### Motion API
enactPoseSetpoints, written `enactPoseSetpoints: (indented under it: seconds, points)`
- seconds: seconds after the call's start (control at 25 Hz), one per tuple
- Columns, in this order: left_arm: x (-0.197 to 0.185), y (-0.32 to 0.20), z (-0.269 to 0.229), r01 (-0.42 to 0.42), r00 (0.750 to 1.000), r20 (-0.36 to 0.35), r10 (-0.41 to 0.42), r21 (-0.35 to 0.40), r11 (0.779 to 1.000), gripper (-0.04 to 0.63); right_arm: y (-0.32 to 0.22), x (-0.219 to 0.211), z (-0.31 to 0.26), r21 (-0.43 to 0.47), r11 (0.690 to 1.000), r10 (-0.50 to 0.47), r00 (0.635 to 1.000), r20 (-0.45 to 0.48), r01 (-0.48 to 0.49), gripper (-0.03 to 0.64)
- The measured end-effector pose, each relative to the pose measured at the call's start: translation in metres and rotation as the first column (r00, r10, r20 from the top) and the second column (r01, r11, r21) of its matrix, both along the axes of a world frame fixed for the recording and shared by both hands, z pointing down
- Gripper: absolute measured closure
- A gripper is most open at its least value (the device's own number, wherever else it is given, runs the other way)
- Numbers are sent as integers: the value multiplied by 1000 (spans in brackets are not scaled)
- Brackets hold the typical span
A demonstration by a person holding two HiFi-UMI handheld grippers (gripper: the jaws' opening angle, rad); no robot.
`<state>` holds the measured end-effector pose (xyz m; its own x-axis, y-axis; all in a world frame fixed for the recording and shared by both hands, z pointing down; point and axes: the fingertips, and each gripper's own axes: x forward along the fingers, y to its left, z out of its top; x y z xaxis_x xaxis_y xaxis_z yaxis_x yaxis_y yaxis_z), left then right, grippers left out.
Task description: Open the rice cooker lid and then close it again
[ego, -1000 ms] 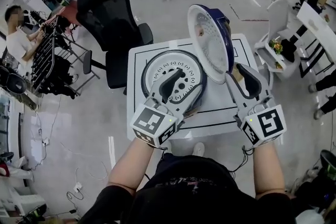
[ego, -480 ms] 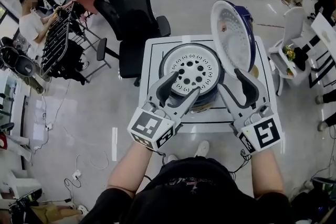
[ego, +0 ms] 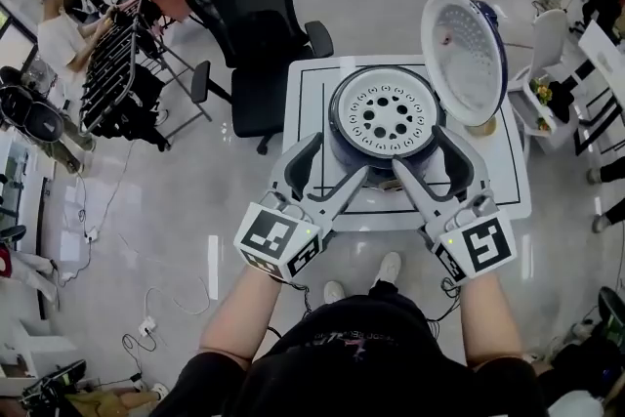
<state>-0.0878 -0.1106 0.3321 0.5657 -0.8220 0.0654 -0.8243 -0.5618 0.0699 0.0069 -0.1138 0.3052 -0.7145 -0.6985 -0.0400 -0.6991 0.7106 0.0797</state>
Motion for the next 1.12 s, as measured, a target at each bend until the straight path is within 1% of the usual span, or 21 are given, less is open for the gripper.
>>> enactPoseSetpoints:
  seconds: [0.28,0.4,0.56,0.8,0.96,1.12]
  points:
    - [-27,27,11,-19,999,-34,18,-16,1000,278,27,-25,6,-12,999,37,999,-24,-37,350]
    - [-32,37,13,-29,999,-38,28,-22,999,278,38,-30,7,-13,999,51,998,-29,-51,350]
    - [-32,49,9,-51,998,-33,51,-9,999,278,51,-29,3,0,997,77,997,-27,-77,348]
    - [-20,59,-1,-99,995,-26,99,17,995,278,66,-16,-3,16,991,130,991,-19,-130,350]
    - [-5,62,-4,-151,988,-22,151,26,988,278,73,0,-4,17,983,182,983,-14,-182,350]
    - [13,64,-8,-182,983,-22,183,34,983,278,79,17,-8,25,976,216,976,-11,-216,350]
